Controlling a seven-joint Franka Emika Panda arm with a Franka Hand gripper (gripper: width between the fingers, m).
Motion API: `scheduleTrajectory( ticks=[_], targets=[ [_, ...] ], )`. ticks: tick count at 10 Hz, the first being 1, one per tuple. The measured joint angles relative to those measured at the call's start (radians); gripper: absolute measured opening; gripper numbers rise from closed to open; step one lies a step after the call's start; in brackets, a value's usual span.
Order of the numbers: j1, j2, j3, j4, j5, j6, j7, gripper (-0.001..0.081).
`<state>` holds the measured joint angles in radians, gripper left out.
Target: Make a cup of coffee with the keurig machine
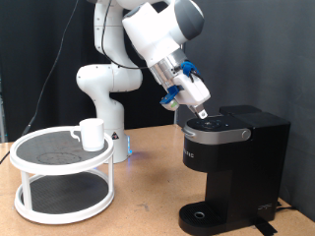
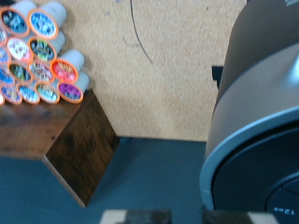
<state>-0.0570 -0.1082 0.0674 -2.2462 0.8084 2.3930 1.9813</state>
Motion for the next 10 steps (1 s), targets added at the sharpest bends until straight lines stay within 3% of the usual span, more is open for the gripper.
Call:
scheduleTrajectory(
  ticks=[2,5,8,10],
  targets=[
    [-0.004,-0.035,-0.023,-0.044,0.033,-0.062,-0.071,0.0],
    [-0.036,-0.107,-0.062,-0.106,-0.05,-0.2,-0.086,0.0],
    [-0.062,-0.174,-0.118,-0.155,-0.092,-0.334,-0.21,0.0],
    [-0.076,-0.225,-0.132,-0.194,-0.088,-0.335,-0.212,0.0]
  ],
)
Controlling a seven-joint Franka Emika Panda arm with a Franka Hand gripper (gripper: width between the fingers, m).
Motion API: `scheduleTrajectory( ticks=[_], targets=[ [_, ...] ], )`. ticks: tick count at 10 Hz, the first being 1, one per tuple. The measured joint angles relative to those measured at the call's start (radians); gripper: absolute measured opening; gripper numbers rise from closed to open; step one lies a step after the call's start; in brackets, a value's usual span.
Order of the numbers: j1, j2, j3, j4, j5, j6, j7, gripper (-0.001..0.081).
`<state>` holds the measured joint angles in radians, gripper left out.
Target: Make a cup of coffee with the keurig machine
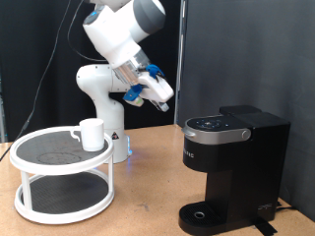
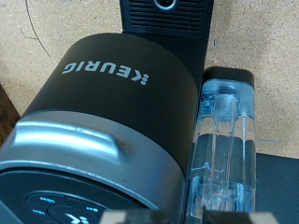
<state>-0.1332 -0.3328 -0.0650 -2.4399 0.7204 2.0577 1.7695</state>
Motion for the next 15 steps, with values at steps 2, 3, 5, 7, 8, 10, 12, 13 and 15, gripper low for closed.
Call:
scheduleTrajectory(
  ticks=[2,3,5,7,8,10,12,13,15],
  targets=[
    [-0.003,0.003,-0.007,0.008,-0.032,-0.089,0.017,0.0],
    [-0.011,0.003,-0.023,0.024,-0.067,-0.219,0.051,0.0],
    [-0.044,-0.009,-0.061,0.041,-0.143,-0.404,0.08,0.0],
    [-0.078,-0.043,-0.081,0.029,-0.222,-0.435,0.066,0.0],
    [-0.094,-0.066,-0.096,0.015,-0.227,-0.428,0.04,0.0],
    [-0.114,-0.102,-0.132,0.003,-0.242,-0.462,-0.018,0.0],
    [-0.114,-0.101,-0.13,0.0,-0.239,-0.453,-0.015,0.0],
    [-0.117,-0.113,-0.131,-0.01,-0.234,-0.424,-0.011,0.0],
    [-0.136,-0.174,-0.149,-0.05,-0.219,-0.393,-0.023,0.0]
  ],
)
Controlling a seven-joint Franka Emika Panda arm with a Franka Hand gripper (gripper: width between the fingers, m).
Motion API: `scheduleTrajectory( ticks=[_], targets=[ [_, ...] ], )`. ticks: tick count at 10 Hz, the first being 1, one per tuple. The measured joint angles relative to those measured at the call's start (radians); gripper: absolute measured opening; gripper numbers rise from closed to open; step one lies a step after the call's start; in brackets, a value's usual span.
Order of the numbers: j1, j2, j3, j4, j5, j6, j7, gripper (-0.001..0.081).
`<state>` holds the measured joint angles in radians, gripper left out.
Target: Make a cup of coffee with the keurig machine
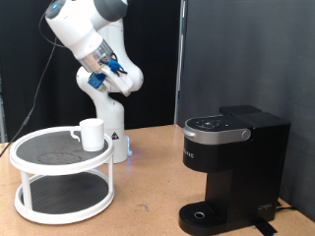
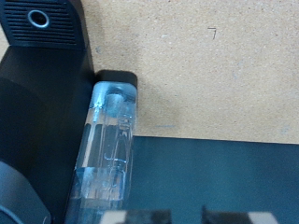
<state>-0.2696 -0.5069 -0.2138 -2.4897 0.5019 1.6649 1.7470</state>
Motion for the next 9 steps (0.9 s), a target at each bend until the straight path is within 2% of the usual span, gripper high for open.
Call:
scheduleTrajectory(
  ticks=[1,2,4,7,9],
  targets=[
    [-0.015,-0.039,-0.018,-0.02,0.011,0.012,-0.006,0.0],
    [-0.036,-0.081,-0.033,-0.049,0.043,0.063,-0.008,0.0],
    [-0.094,-0.15,-0.059,-0.106,0.056,0.123,-0.001,0.0],
    [-0.172,-0.167,-0.077,-0.136,-0.088,0.089,-0.006,0.0],
    [-0.18,-0.167,-0.079,-0.141,-0.092,0.089,-0.009,0.0]
  ],
)
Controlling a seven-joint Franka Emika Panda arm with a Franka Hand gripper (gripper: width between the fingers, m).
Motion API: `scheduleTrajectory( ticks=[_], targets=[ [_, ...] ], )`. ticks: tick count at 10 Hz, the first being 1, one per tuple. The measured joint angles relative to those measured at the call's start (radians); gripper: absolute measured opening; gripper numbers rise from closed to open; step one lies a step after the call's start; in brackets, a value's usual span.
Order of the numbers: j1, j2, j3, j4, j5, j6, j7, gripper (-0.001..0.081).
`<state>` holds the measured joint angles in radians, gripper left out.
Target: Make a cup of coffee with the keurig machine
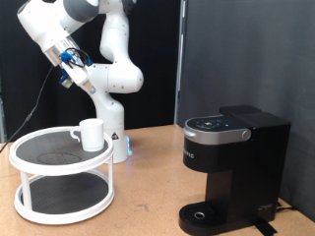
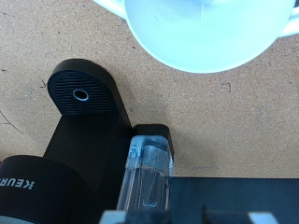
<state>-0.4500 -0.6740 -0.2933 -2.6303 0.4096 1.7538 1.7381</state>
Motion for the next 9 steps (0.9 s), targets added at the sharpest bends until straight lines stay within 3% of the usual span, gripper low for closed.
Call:
scheduleTrajectory(
  ticks=[3,9],
  targets=[
    [0.0,0.009,-0.035,0.014,-0.001,-0.06,-0.035,0.0],
    [-0.004,0.058,-0.167,0.113,-0.02,-0.14,-0.105,0.0]
  ],
)
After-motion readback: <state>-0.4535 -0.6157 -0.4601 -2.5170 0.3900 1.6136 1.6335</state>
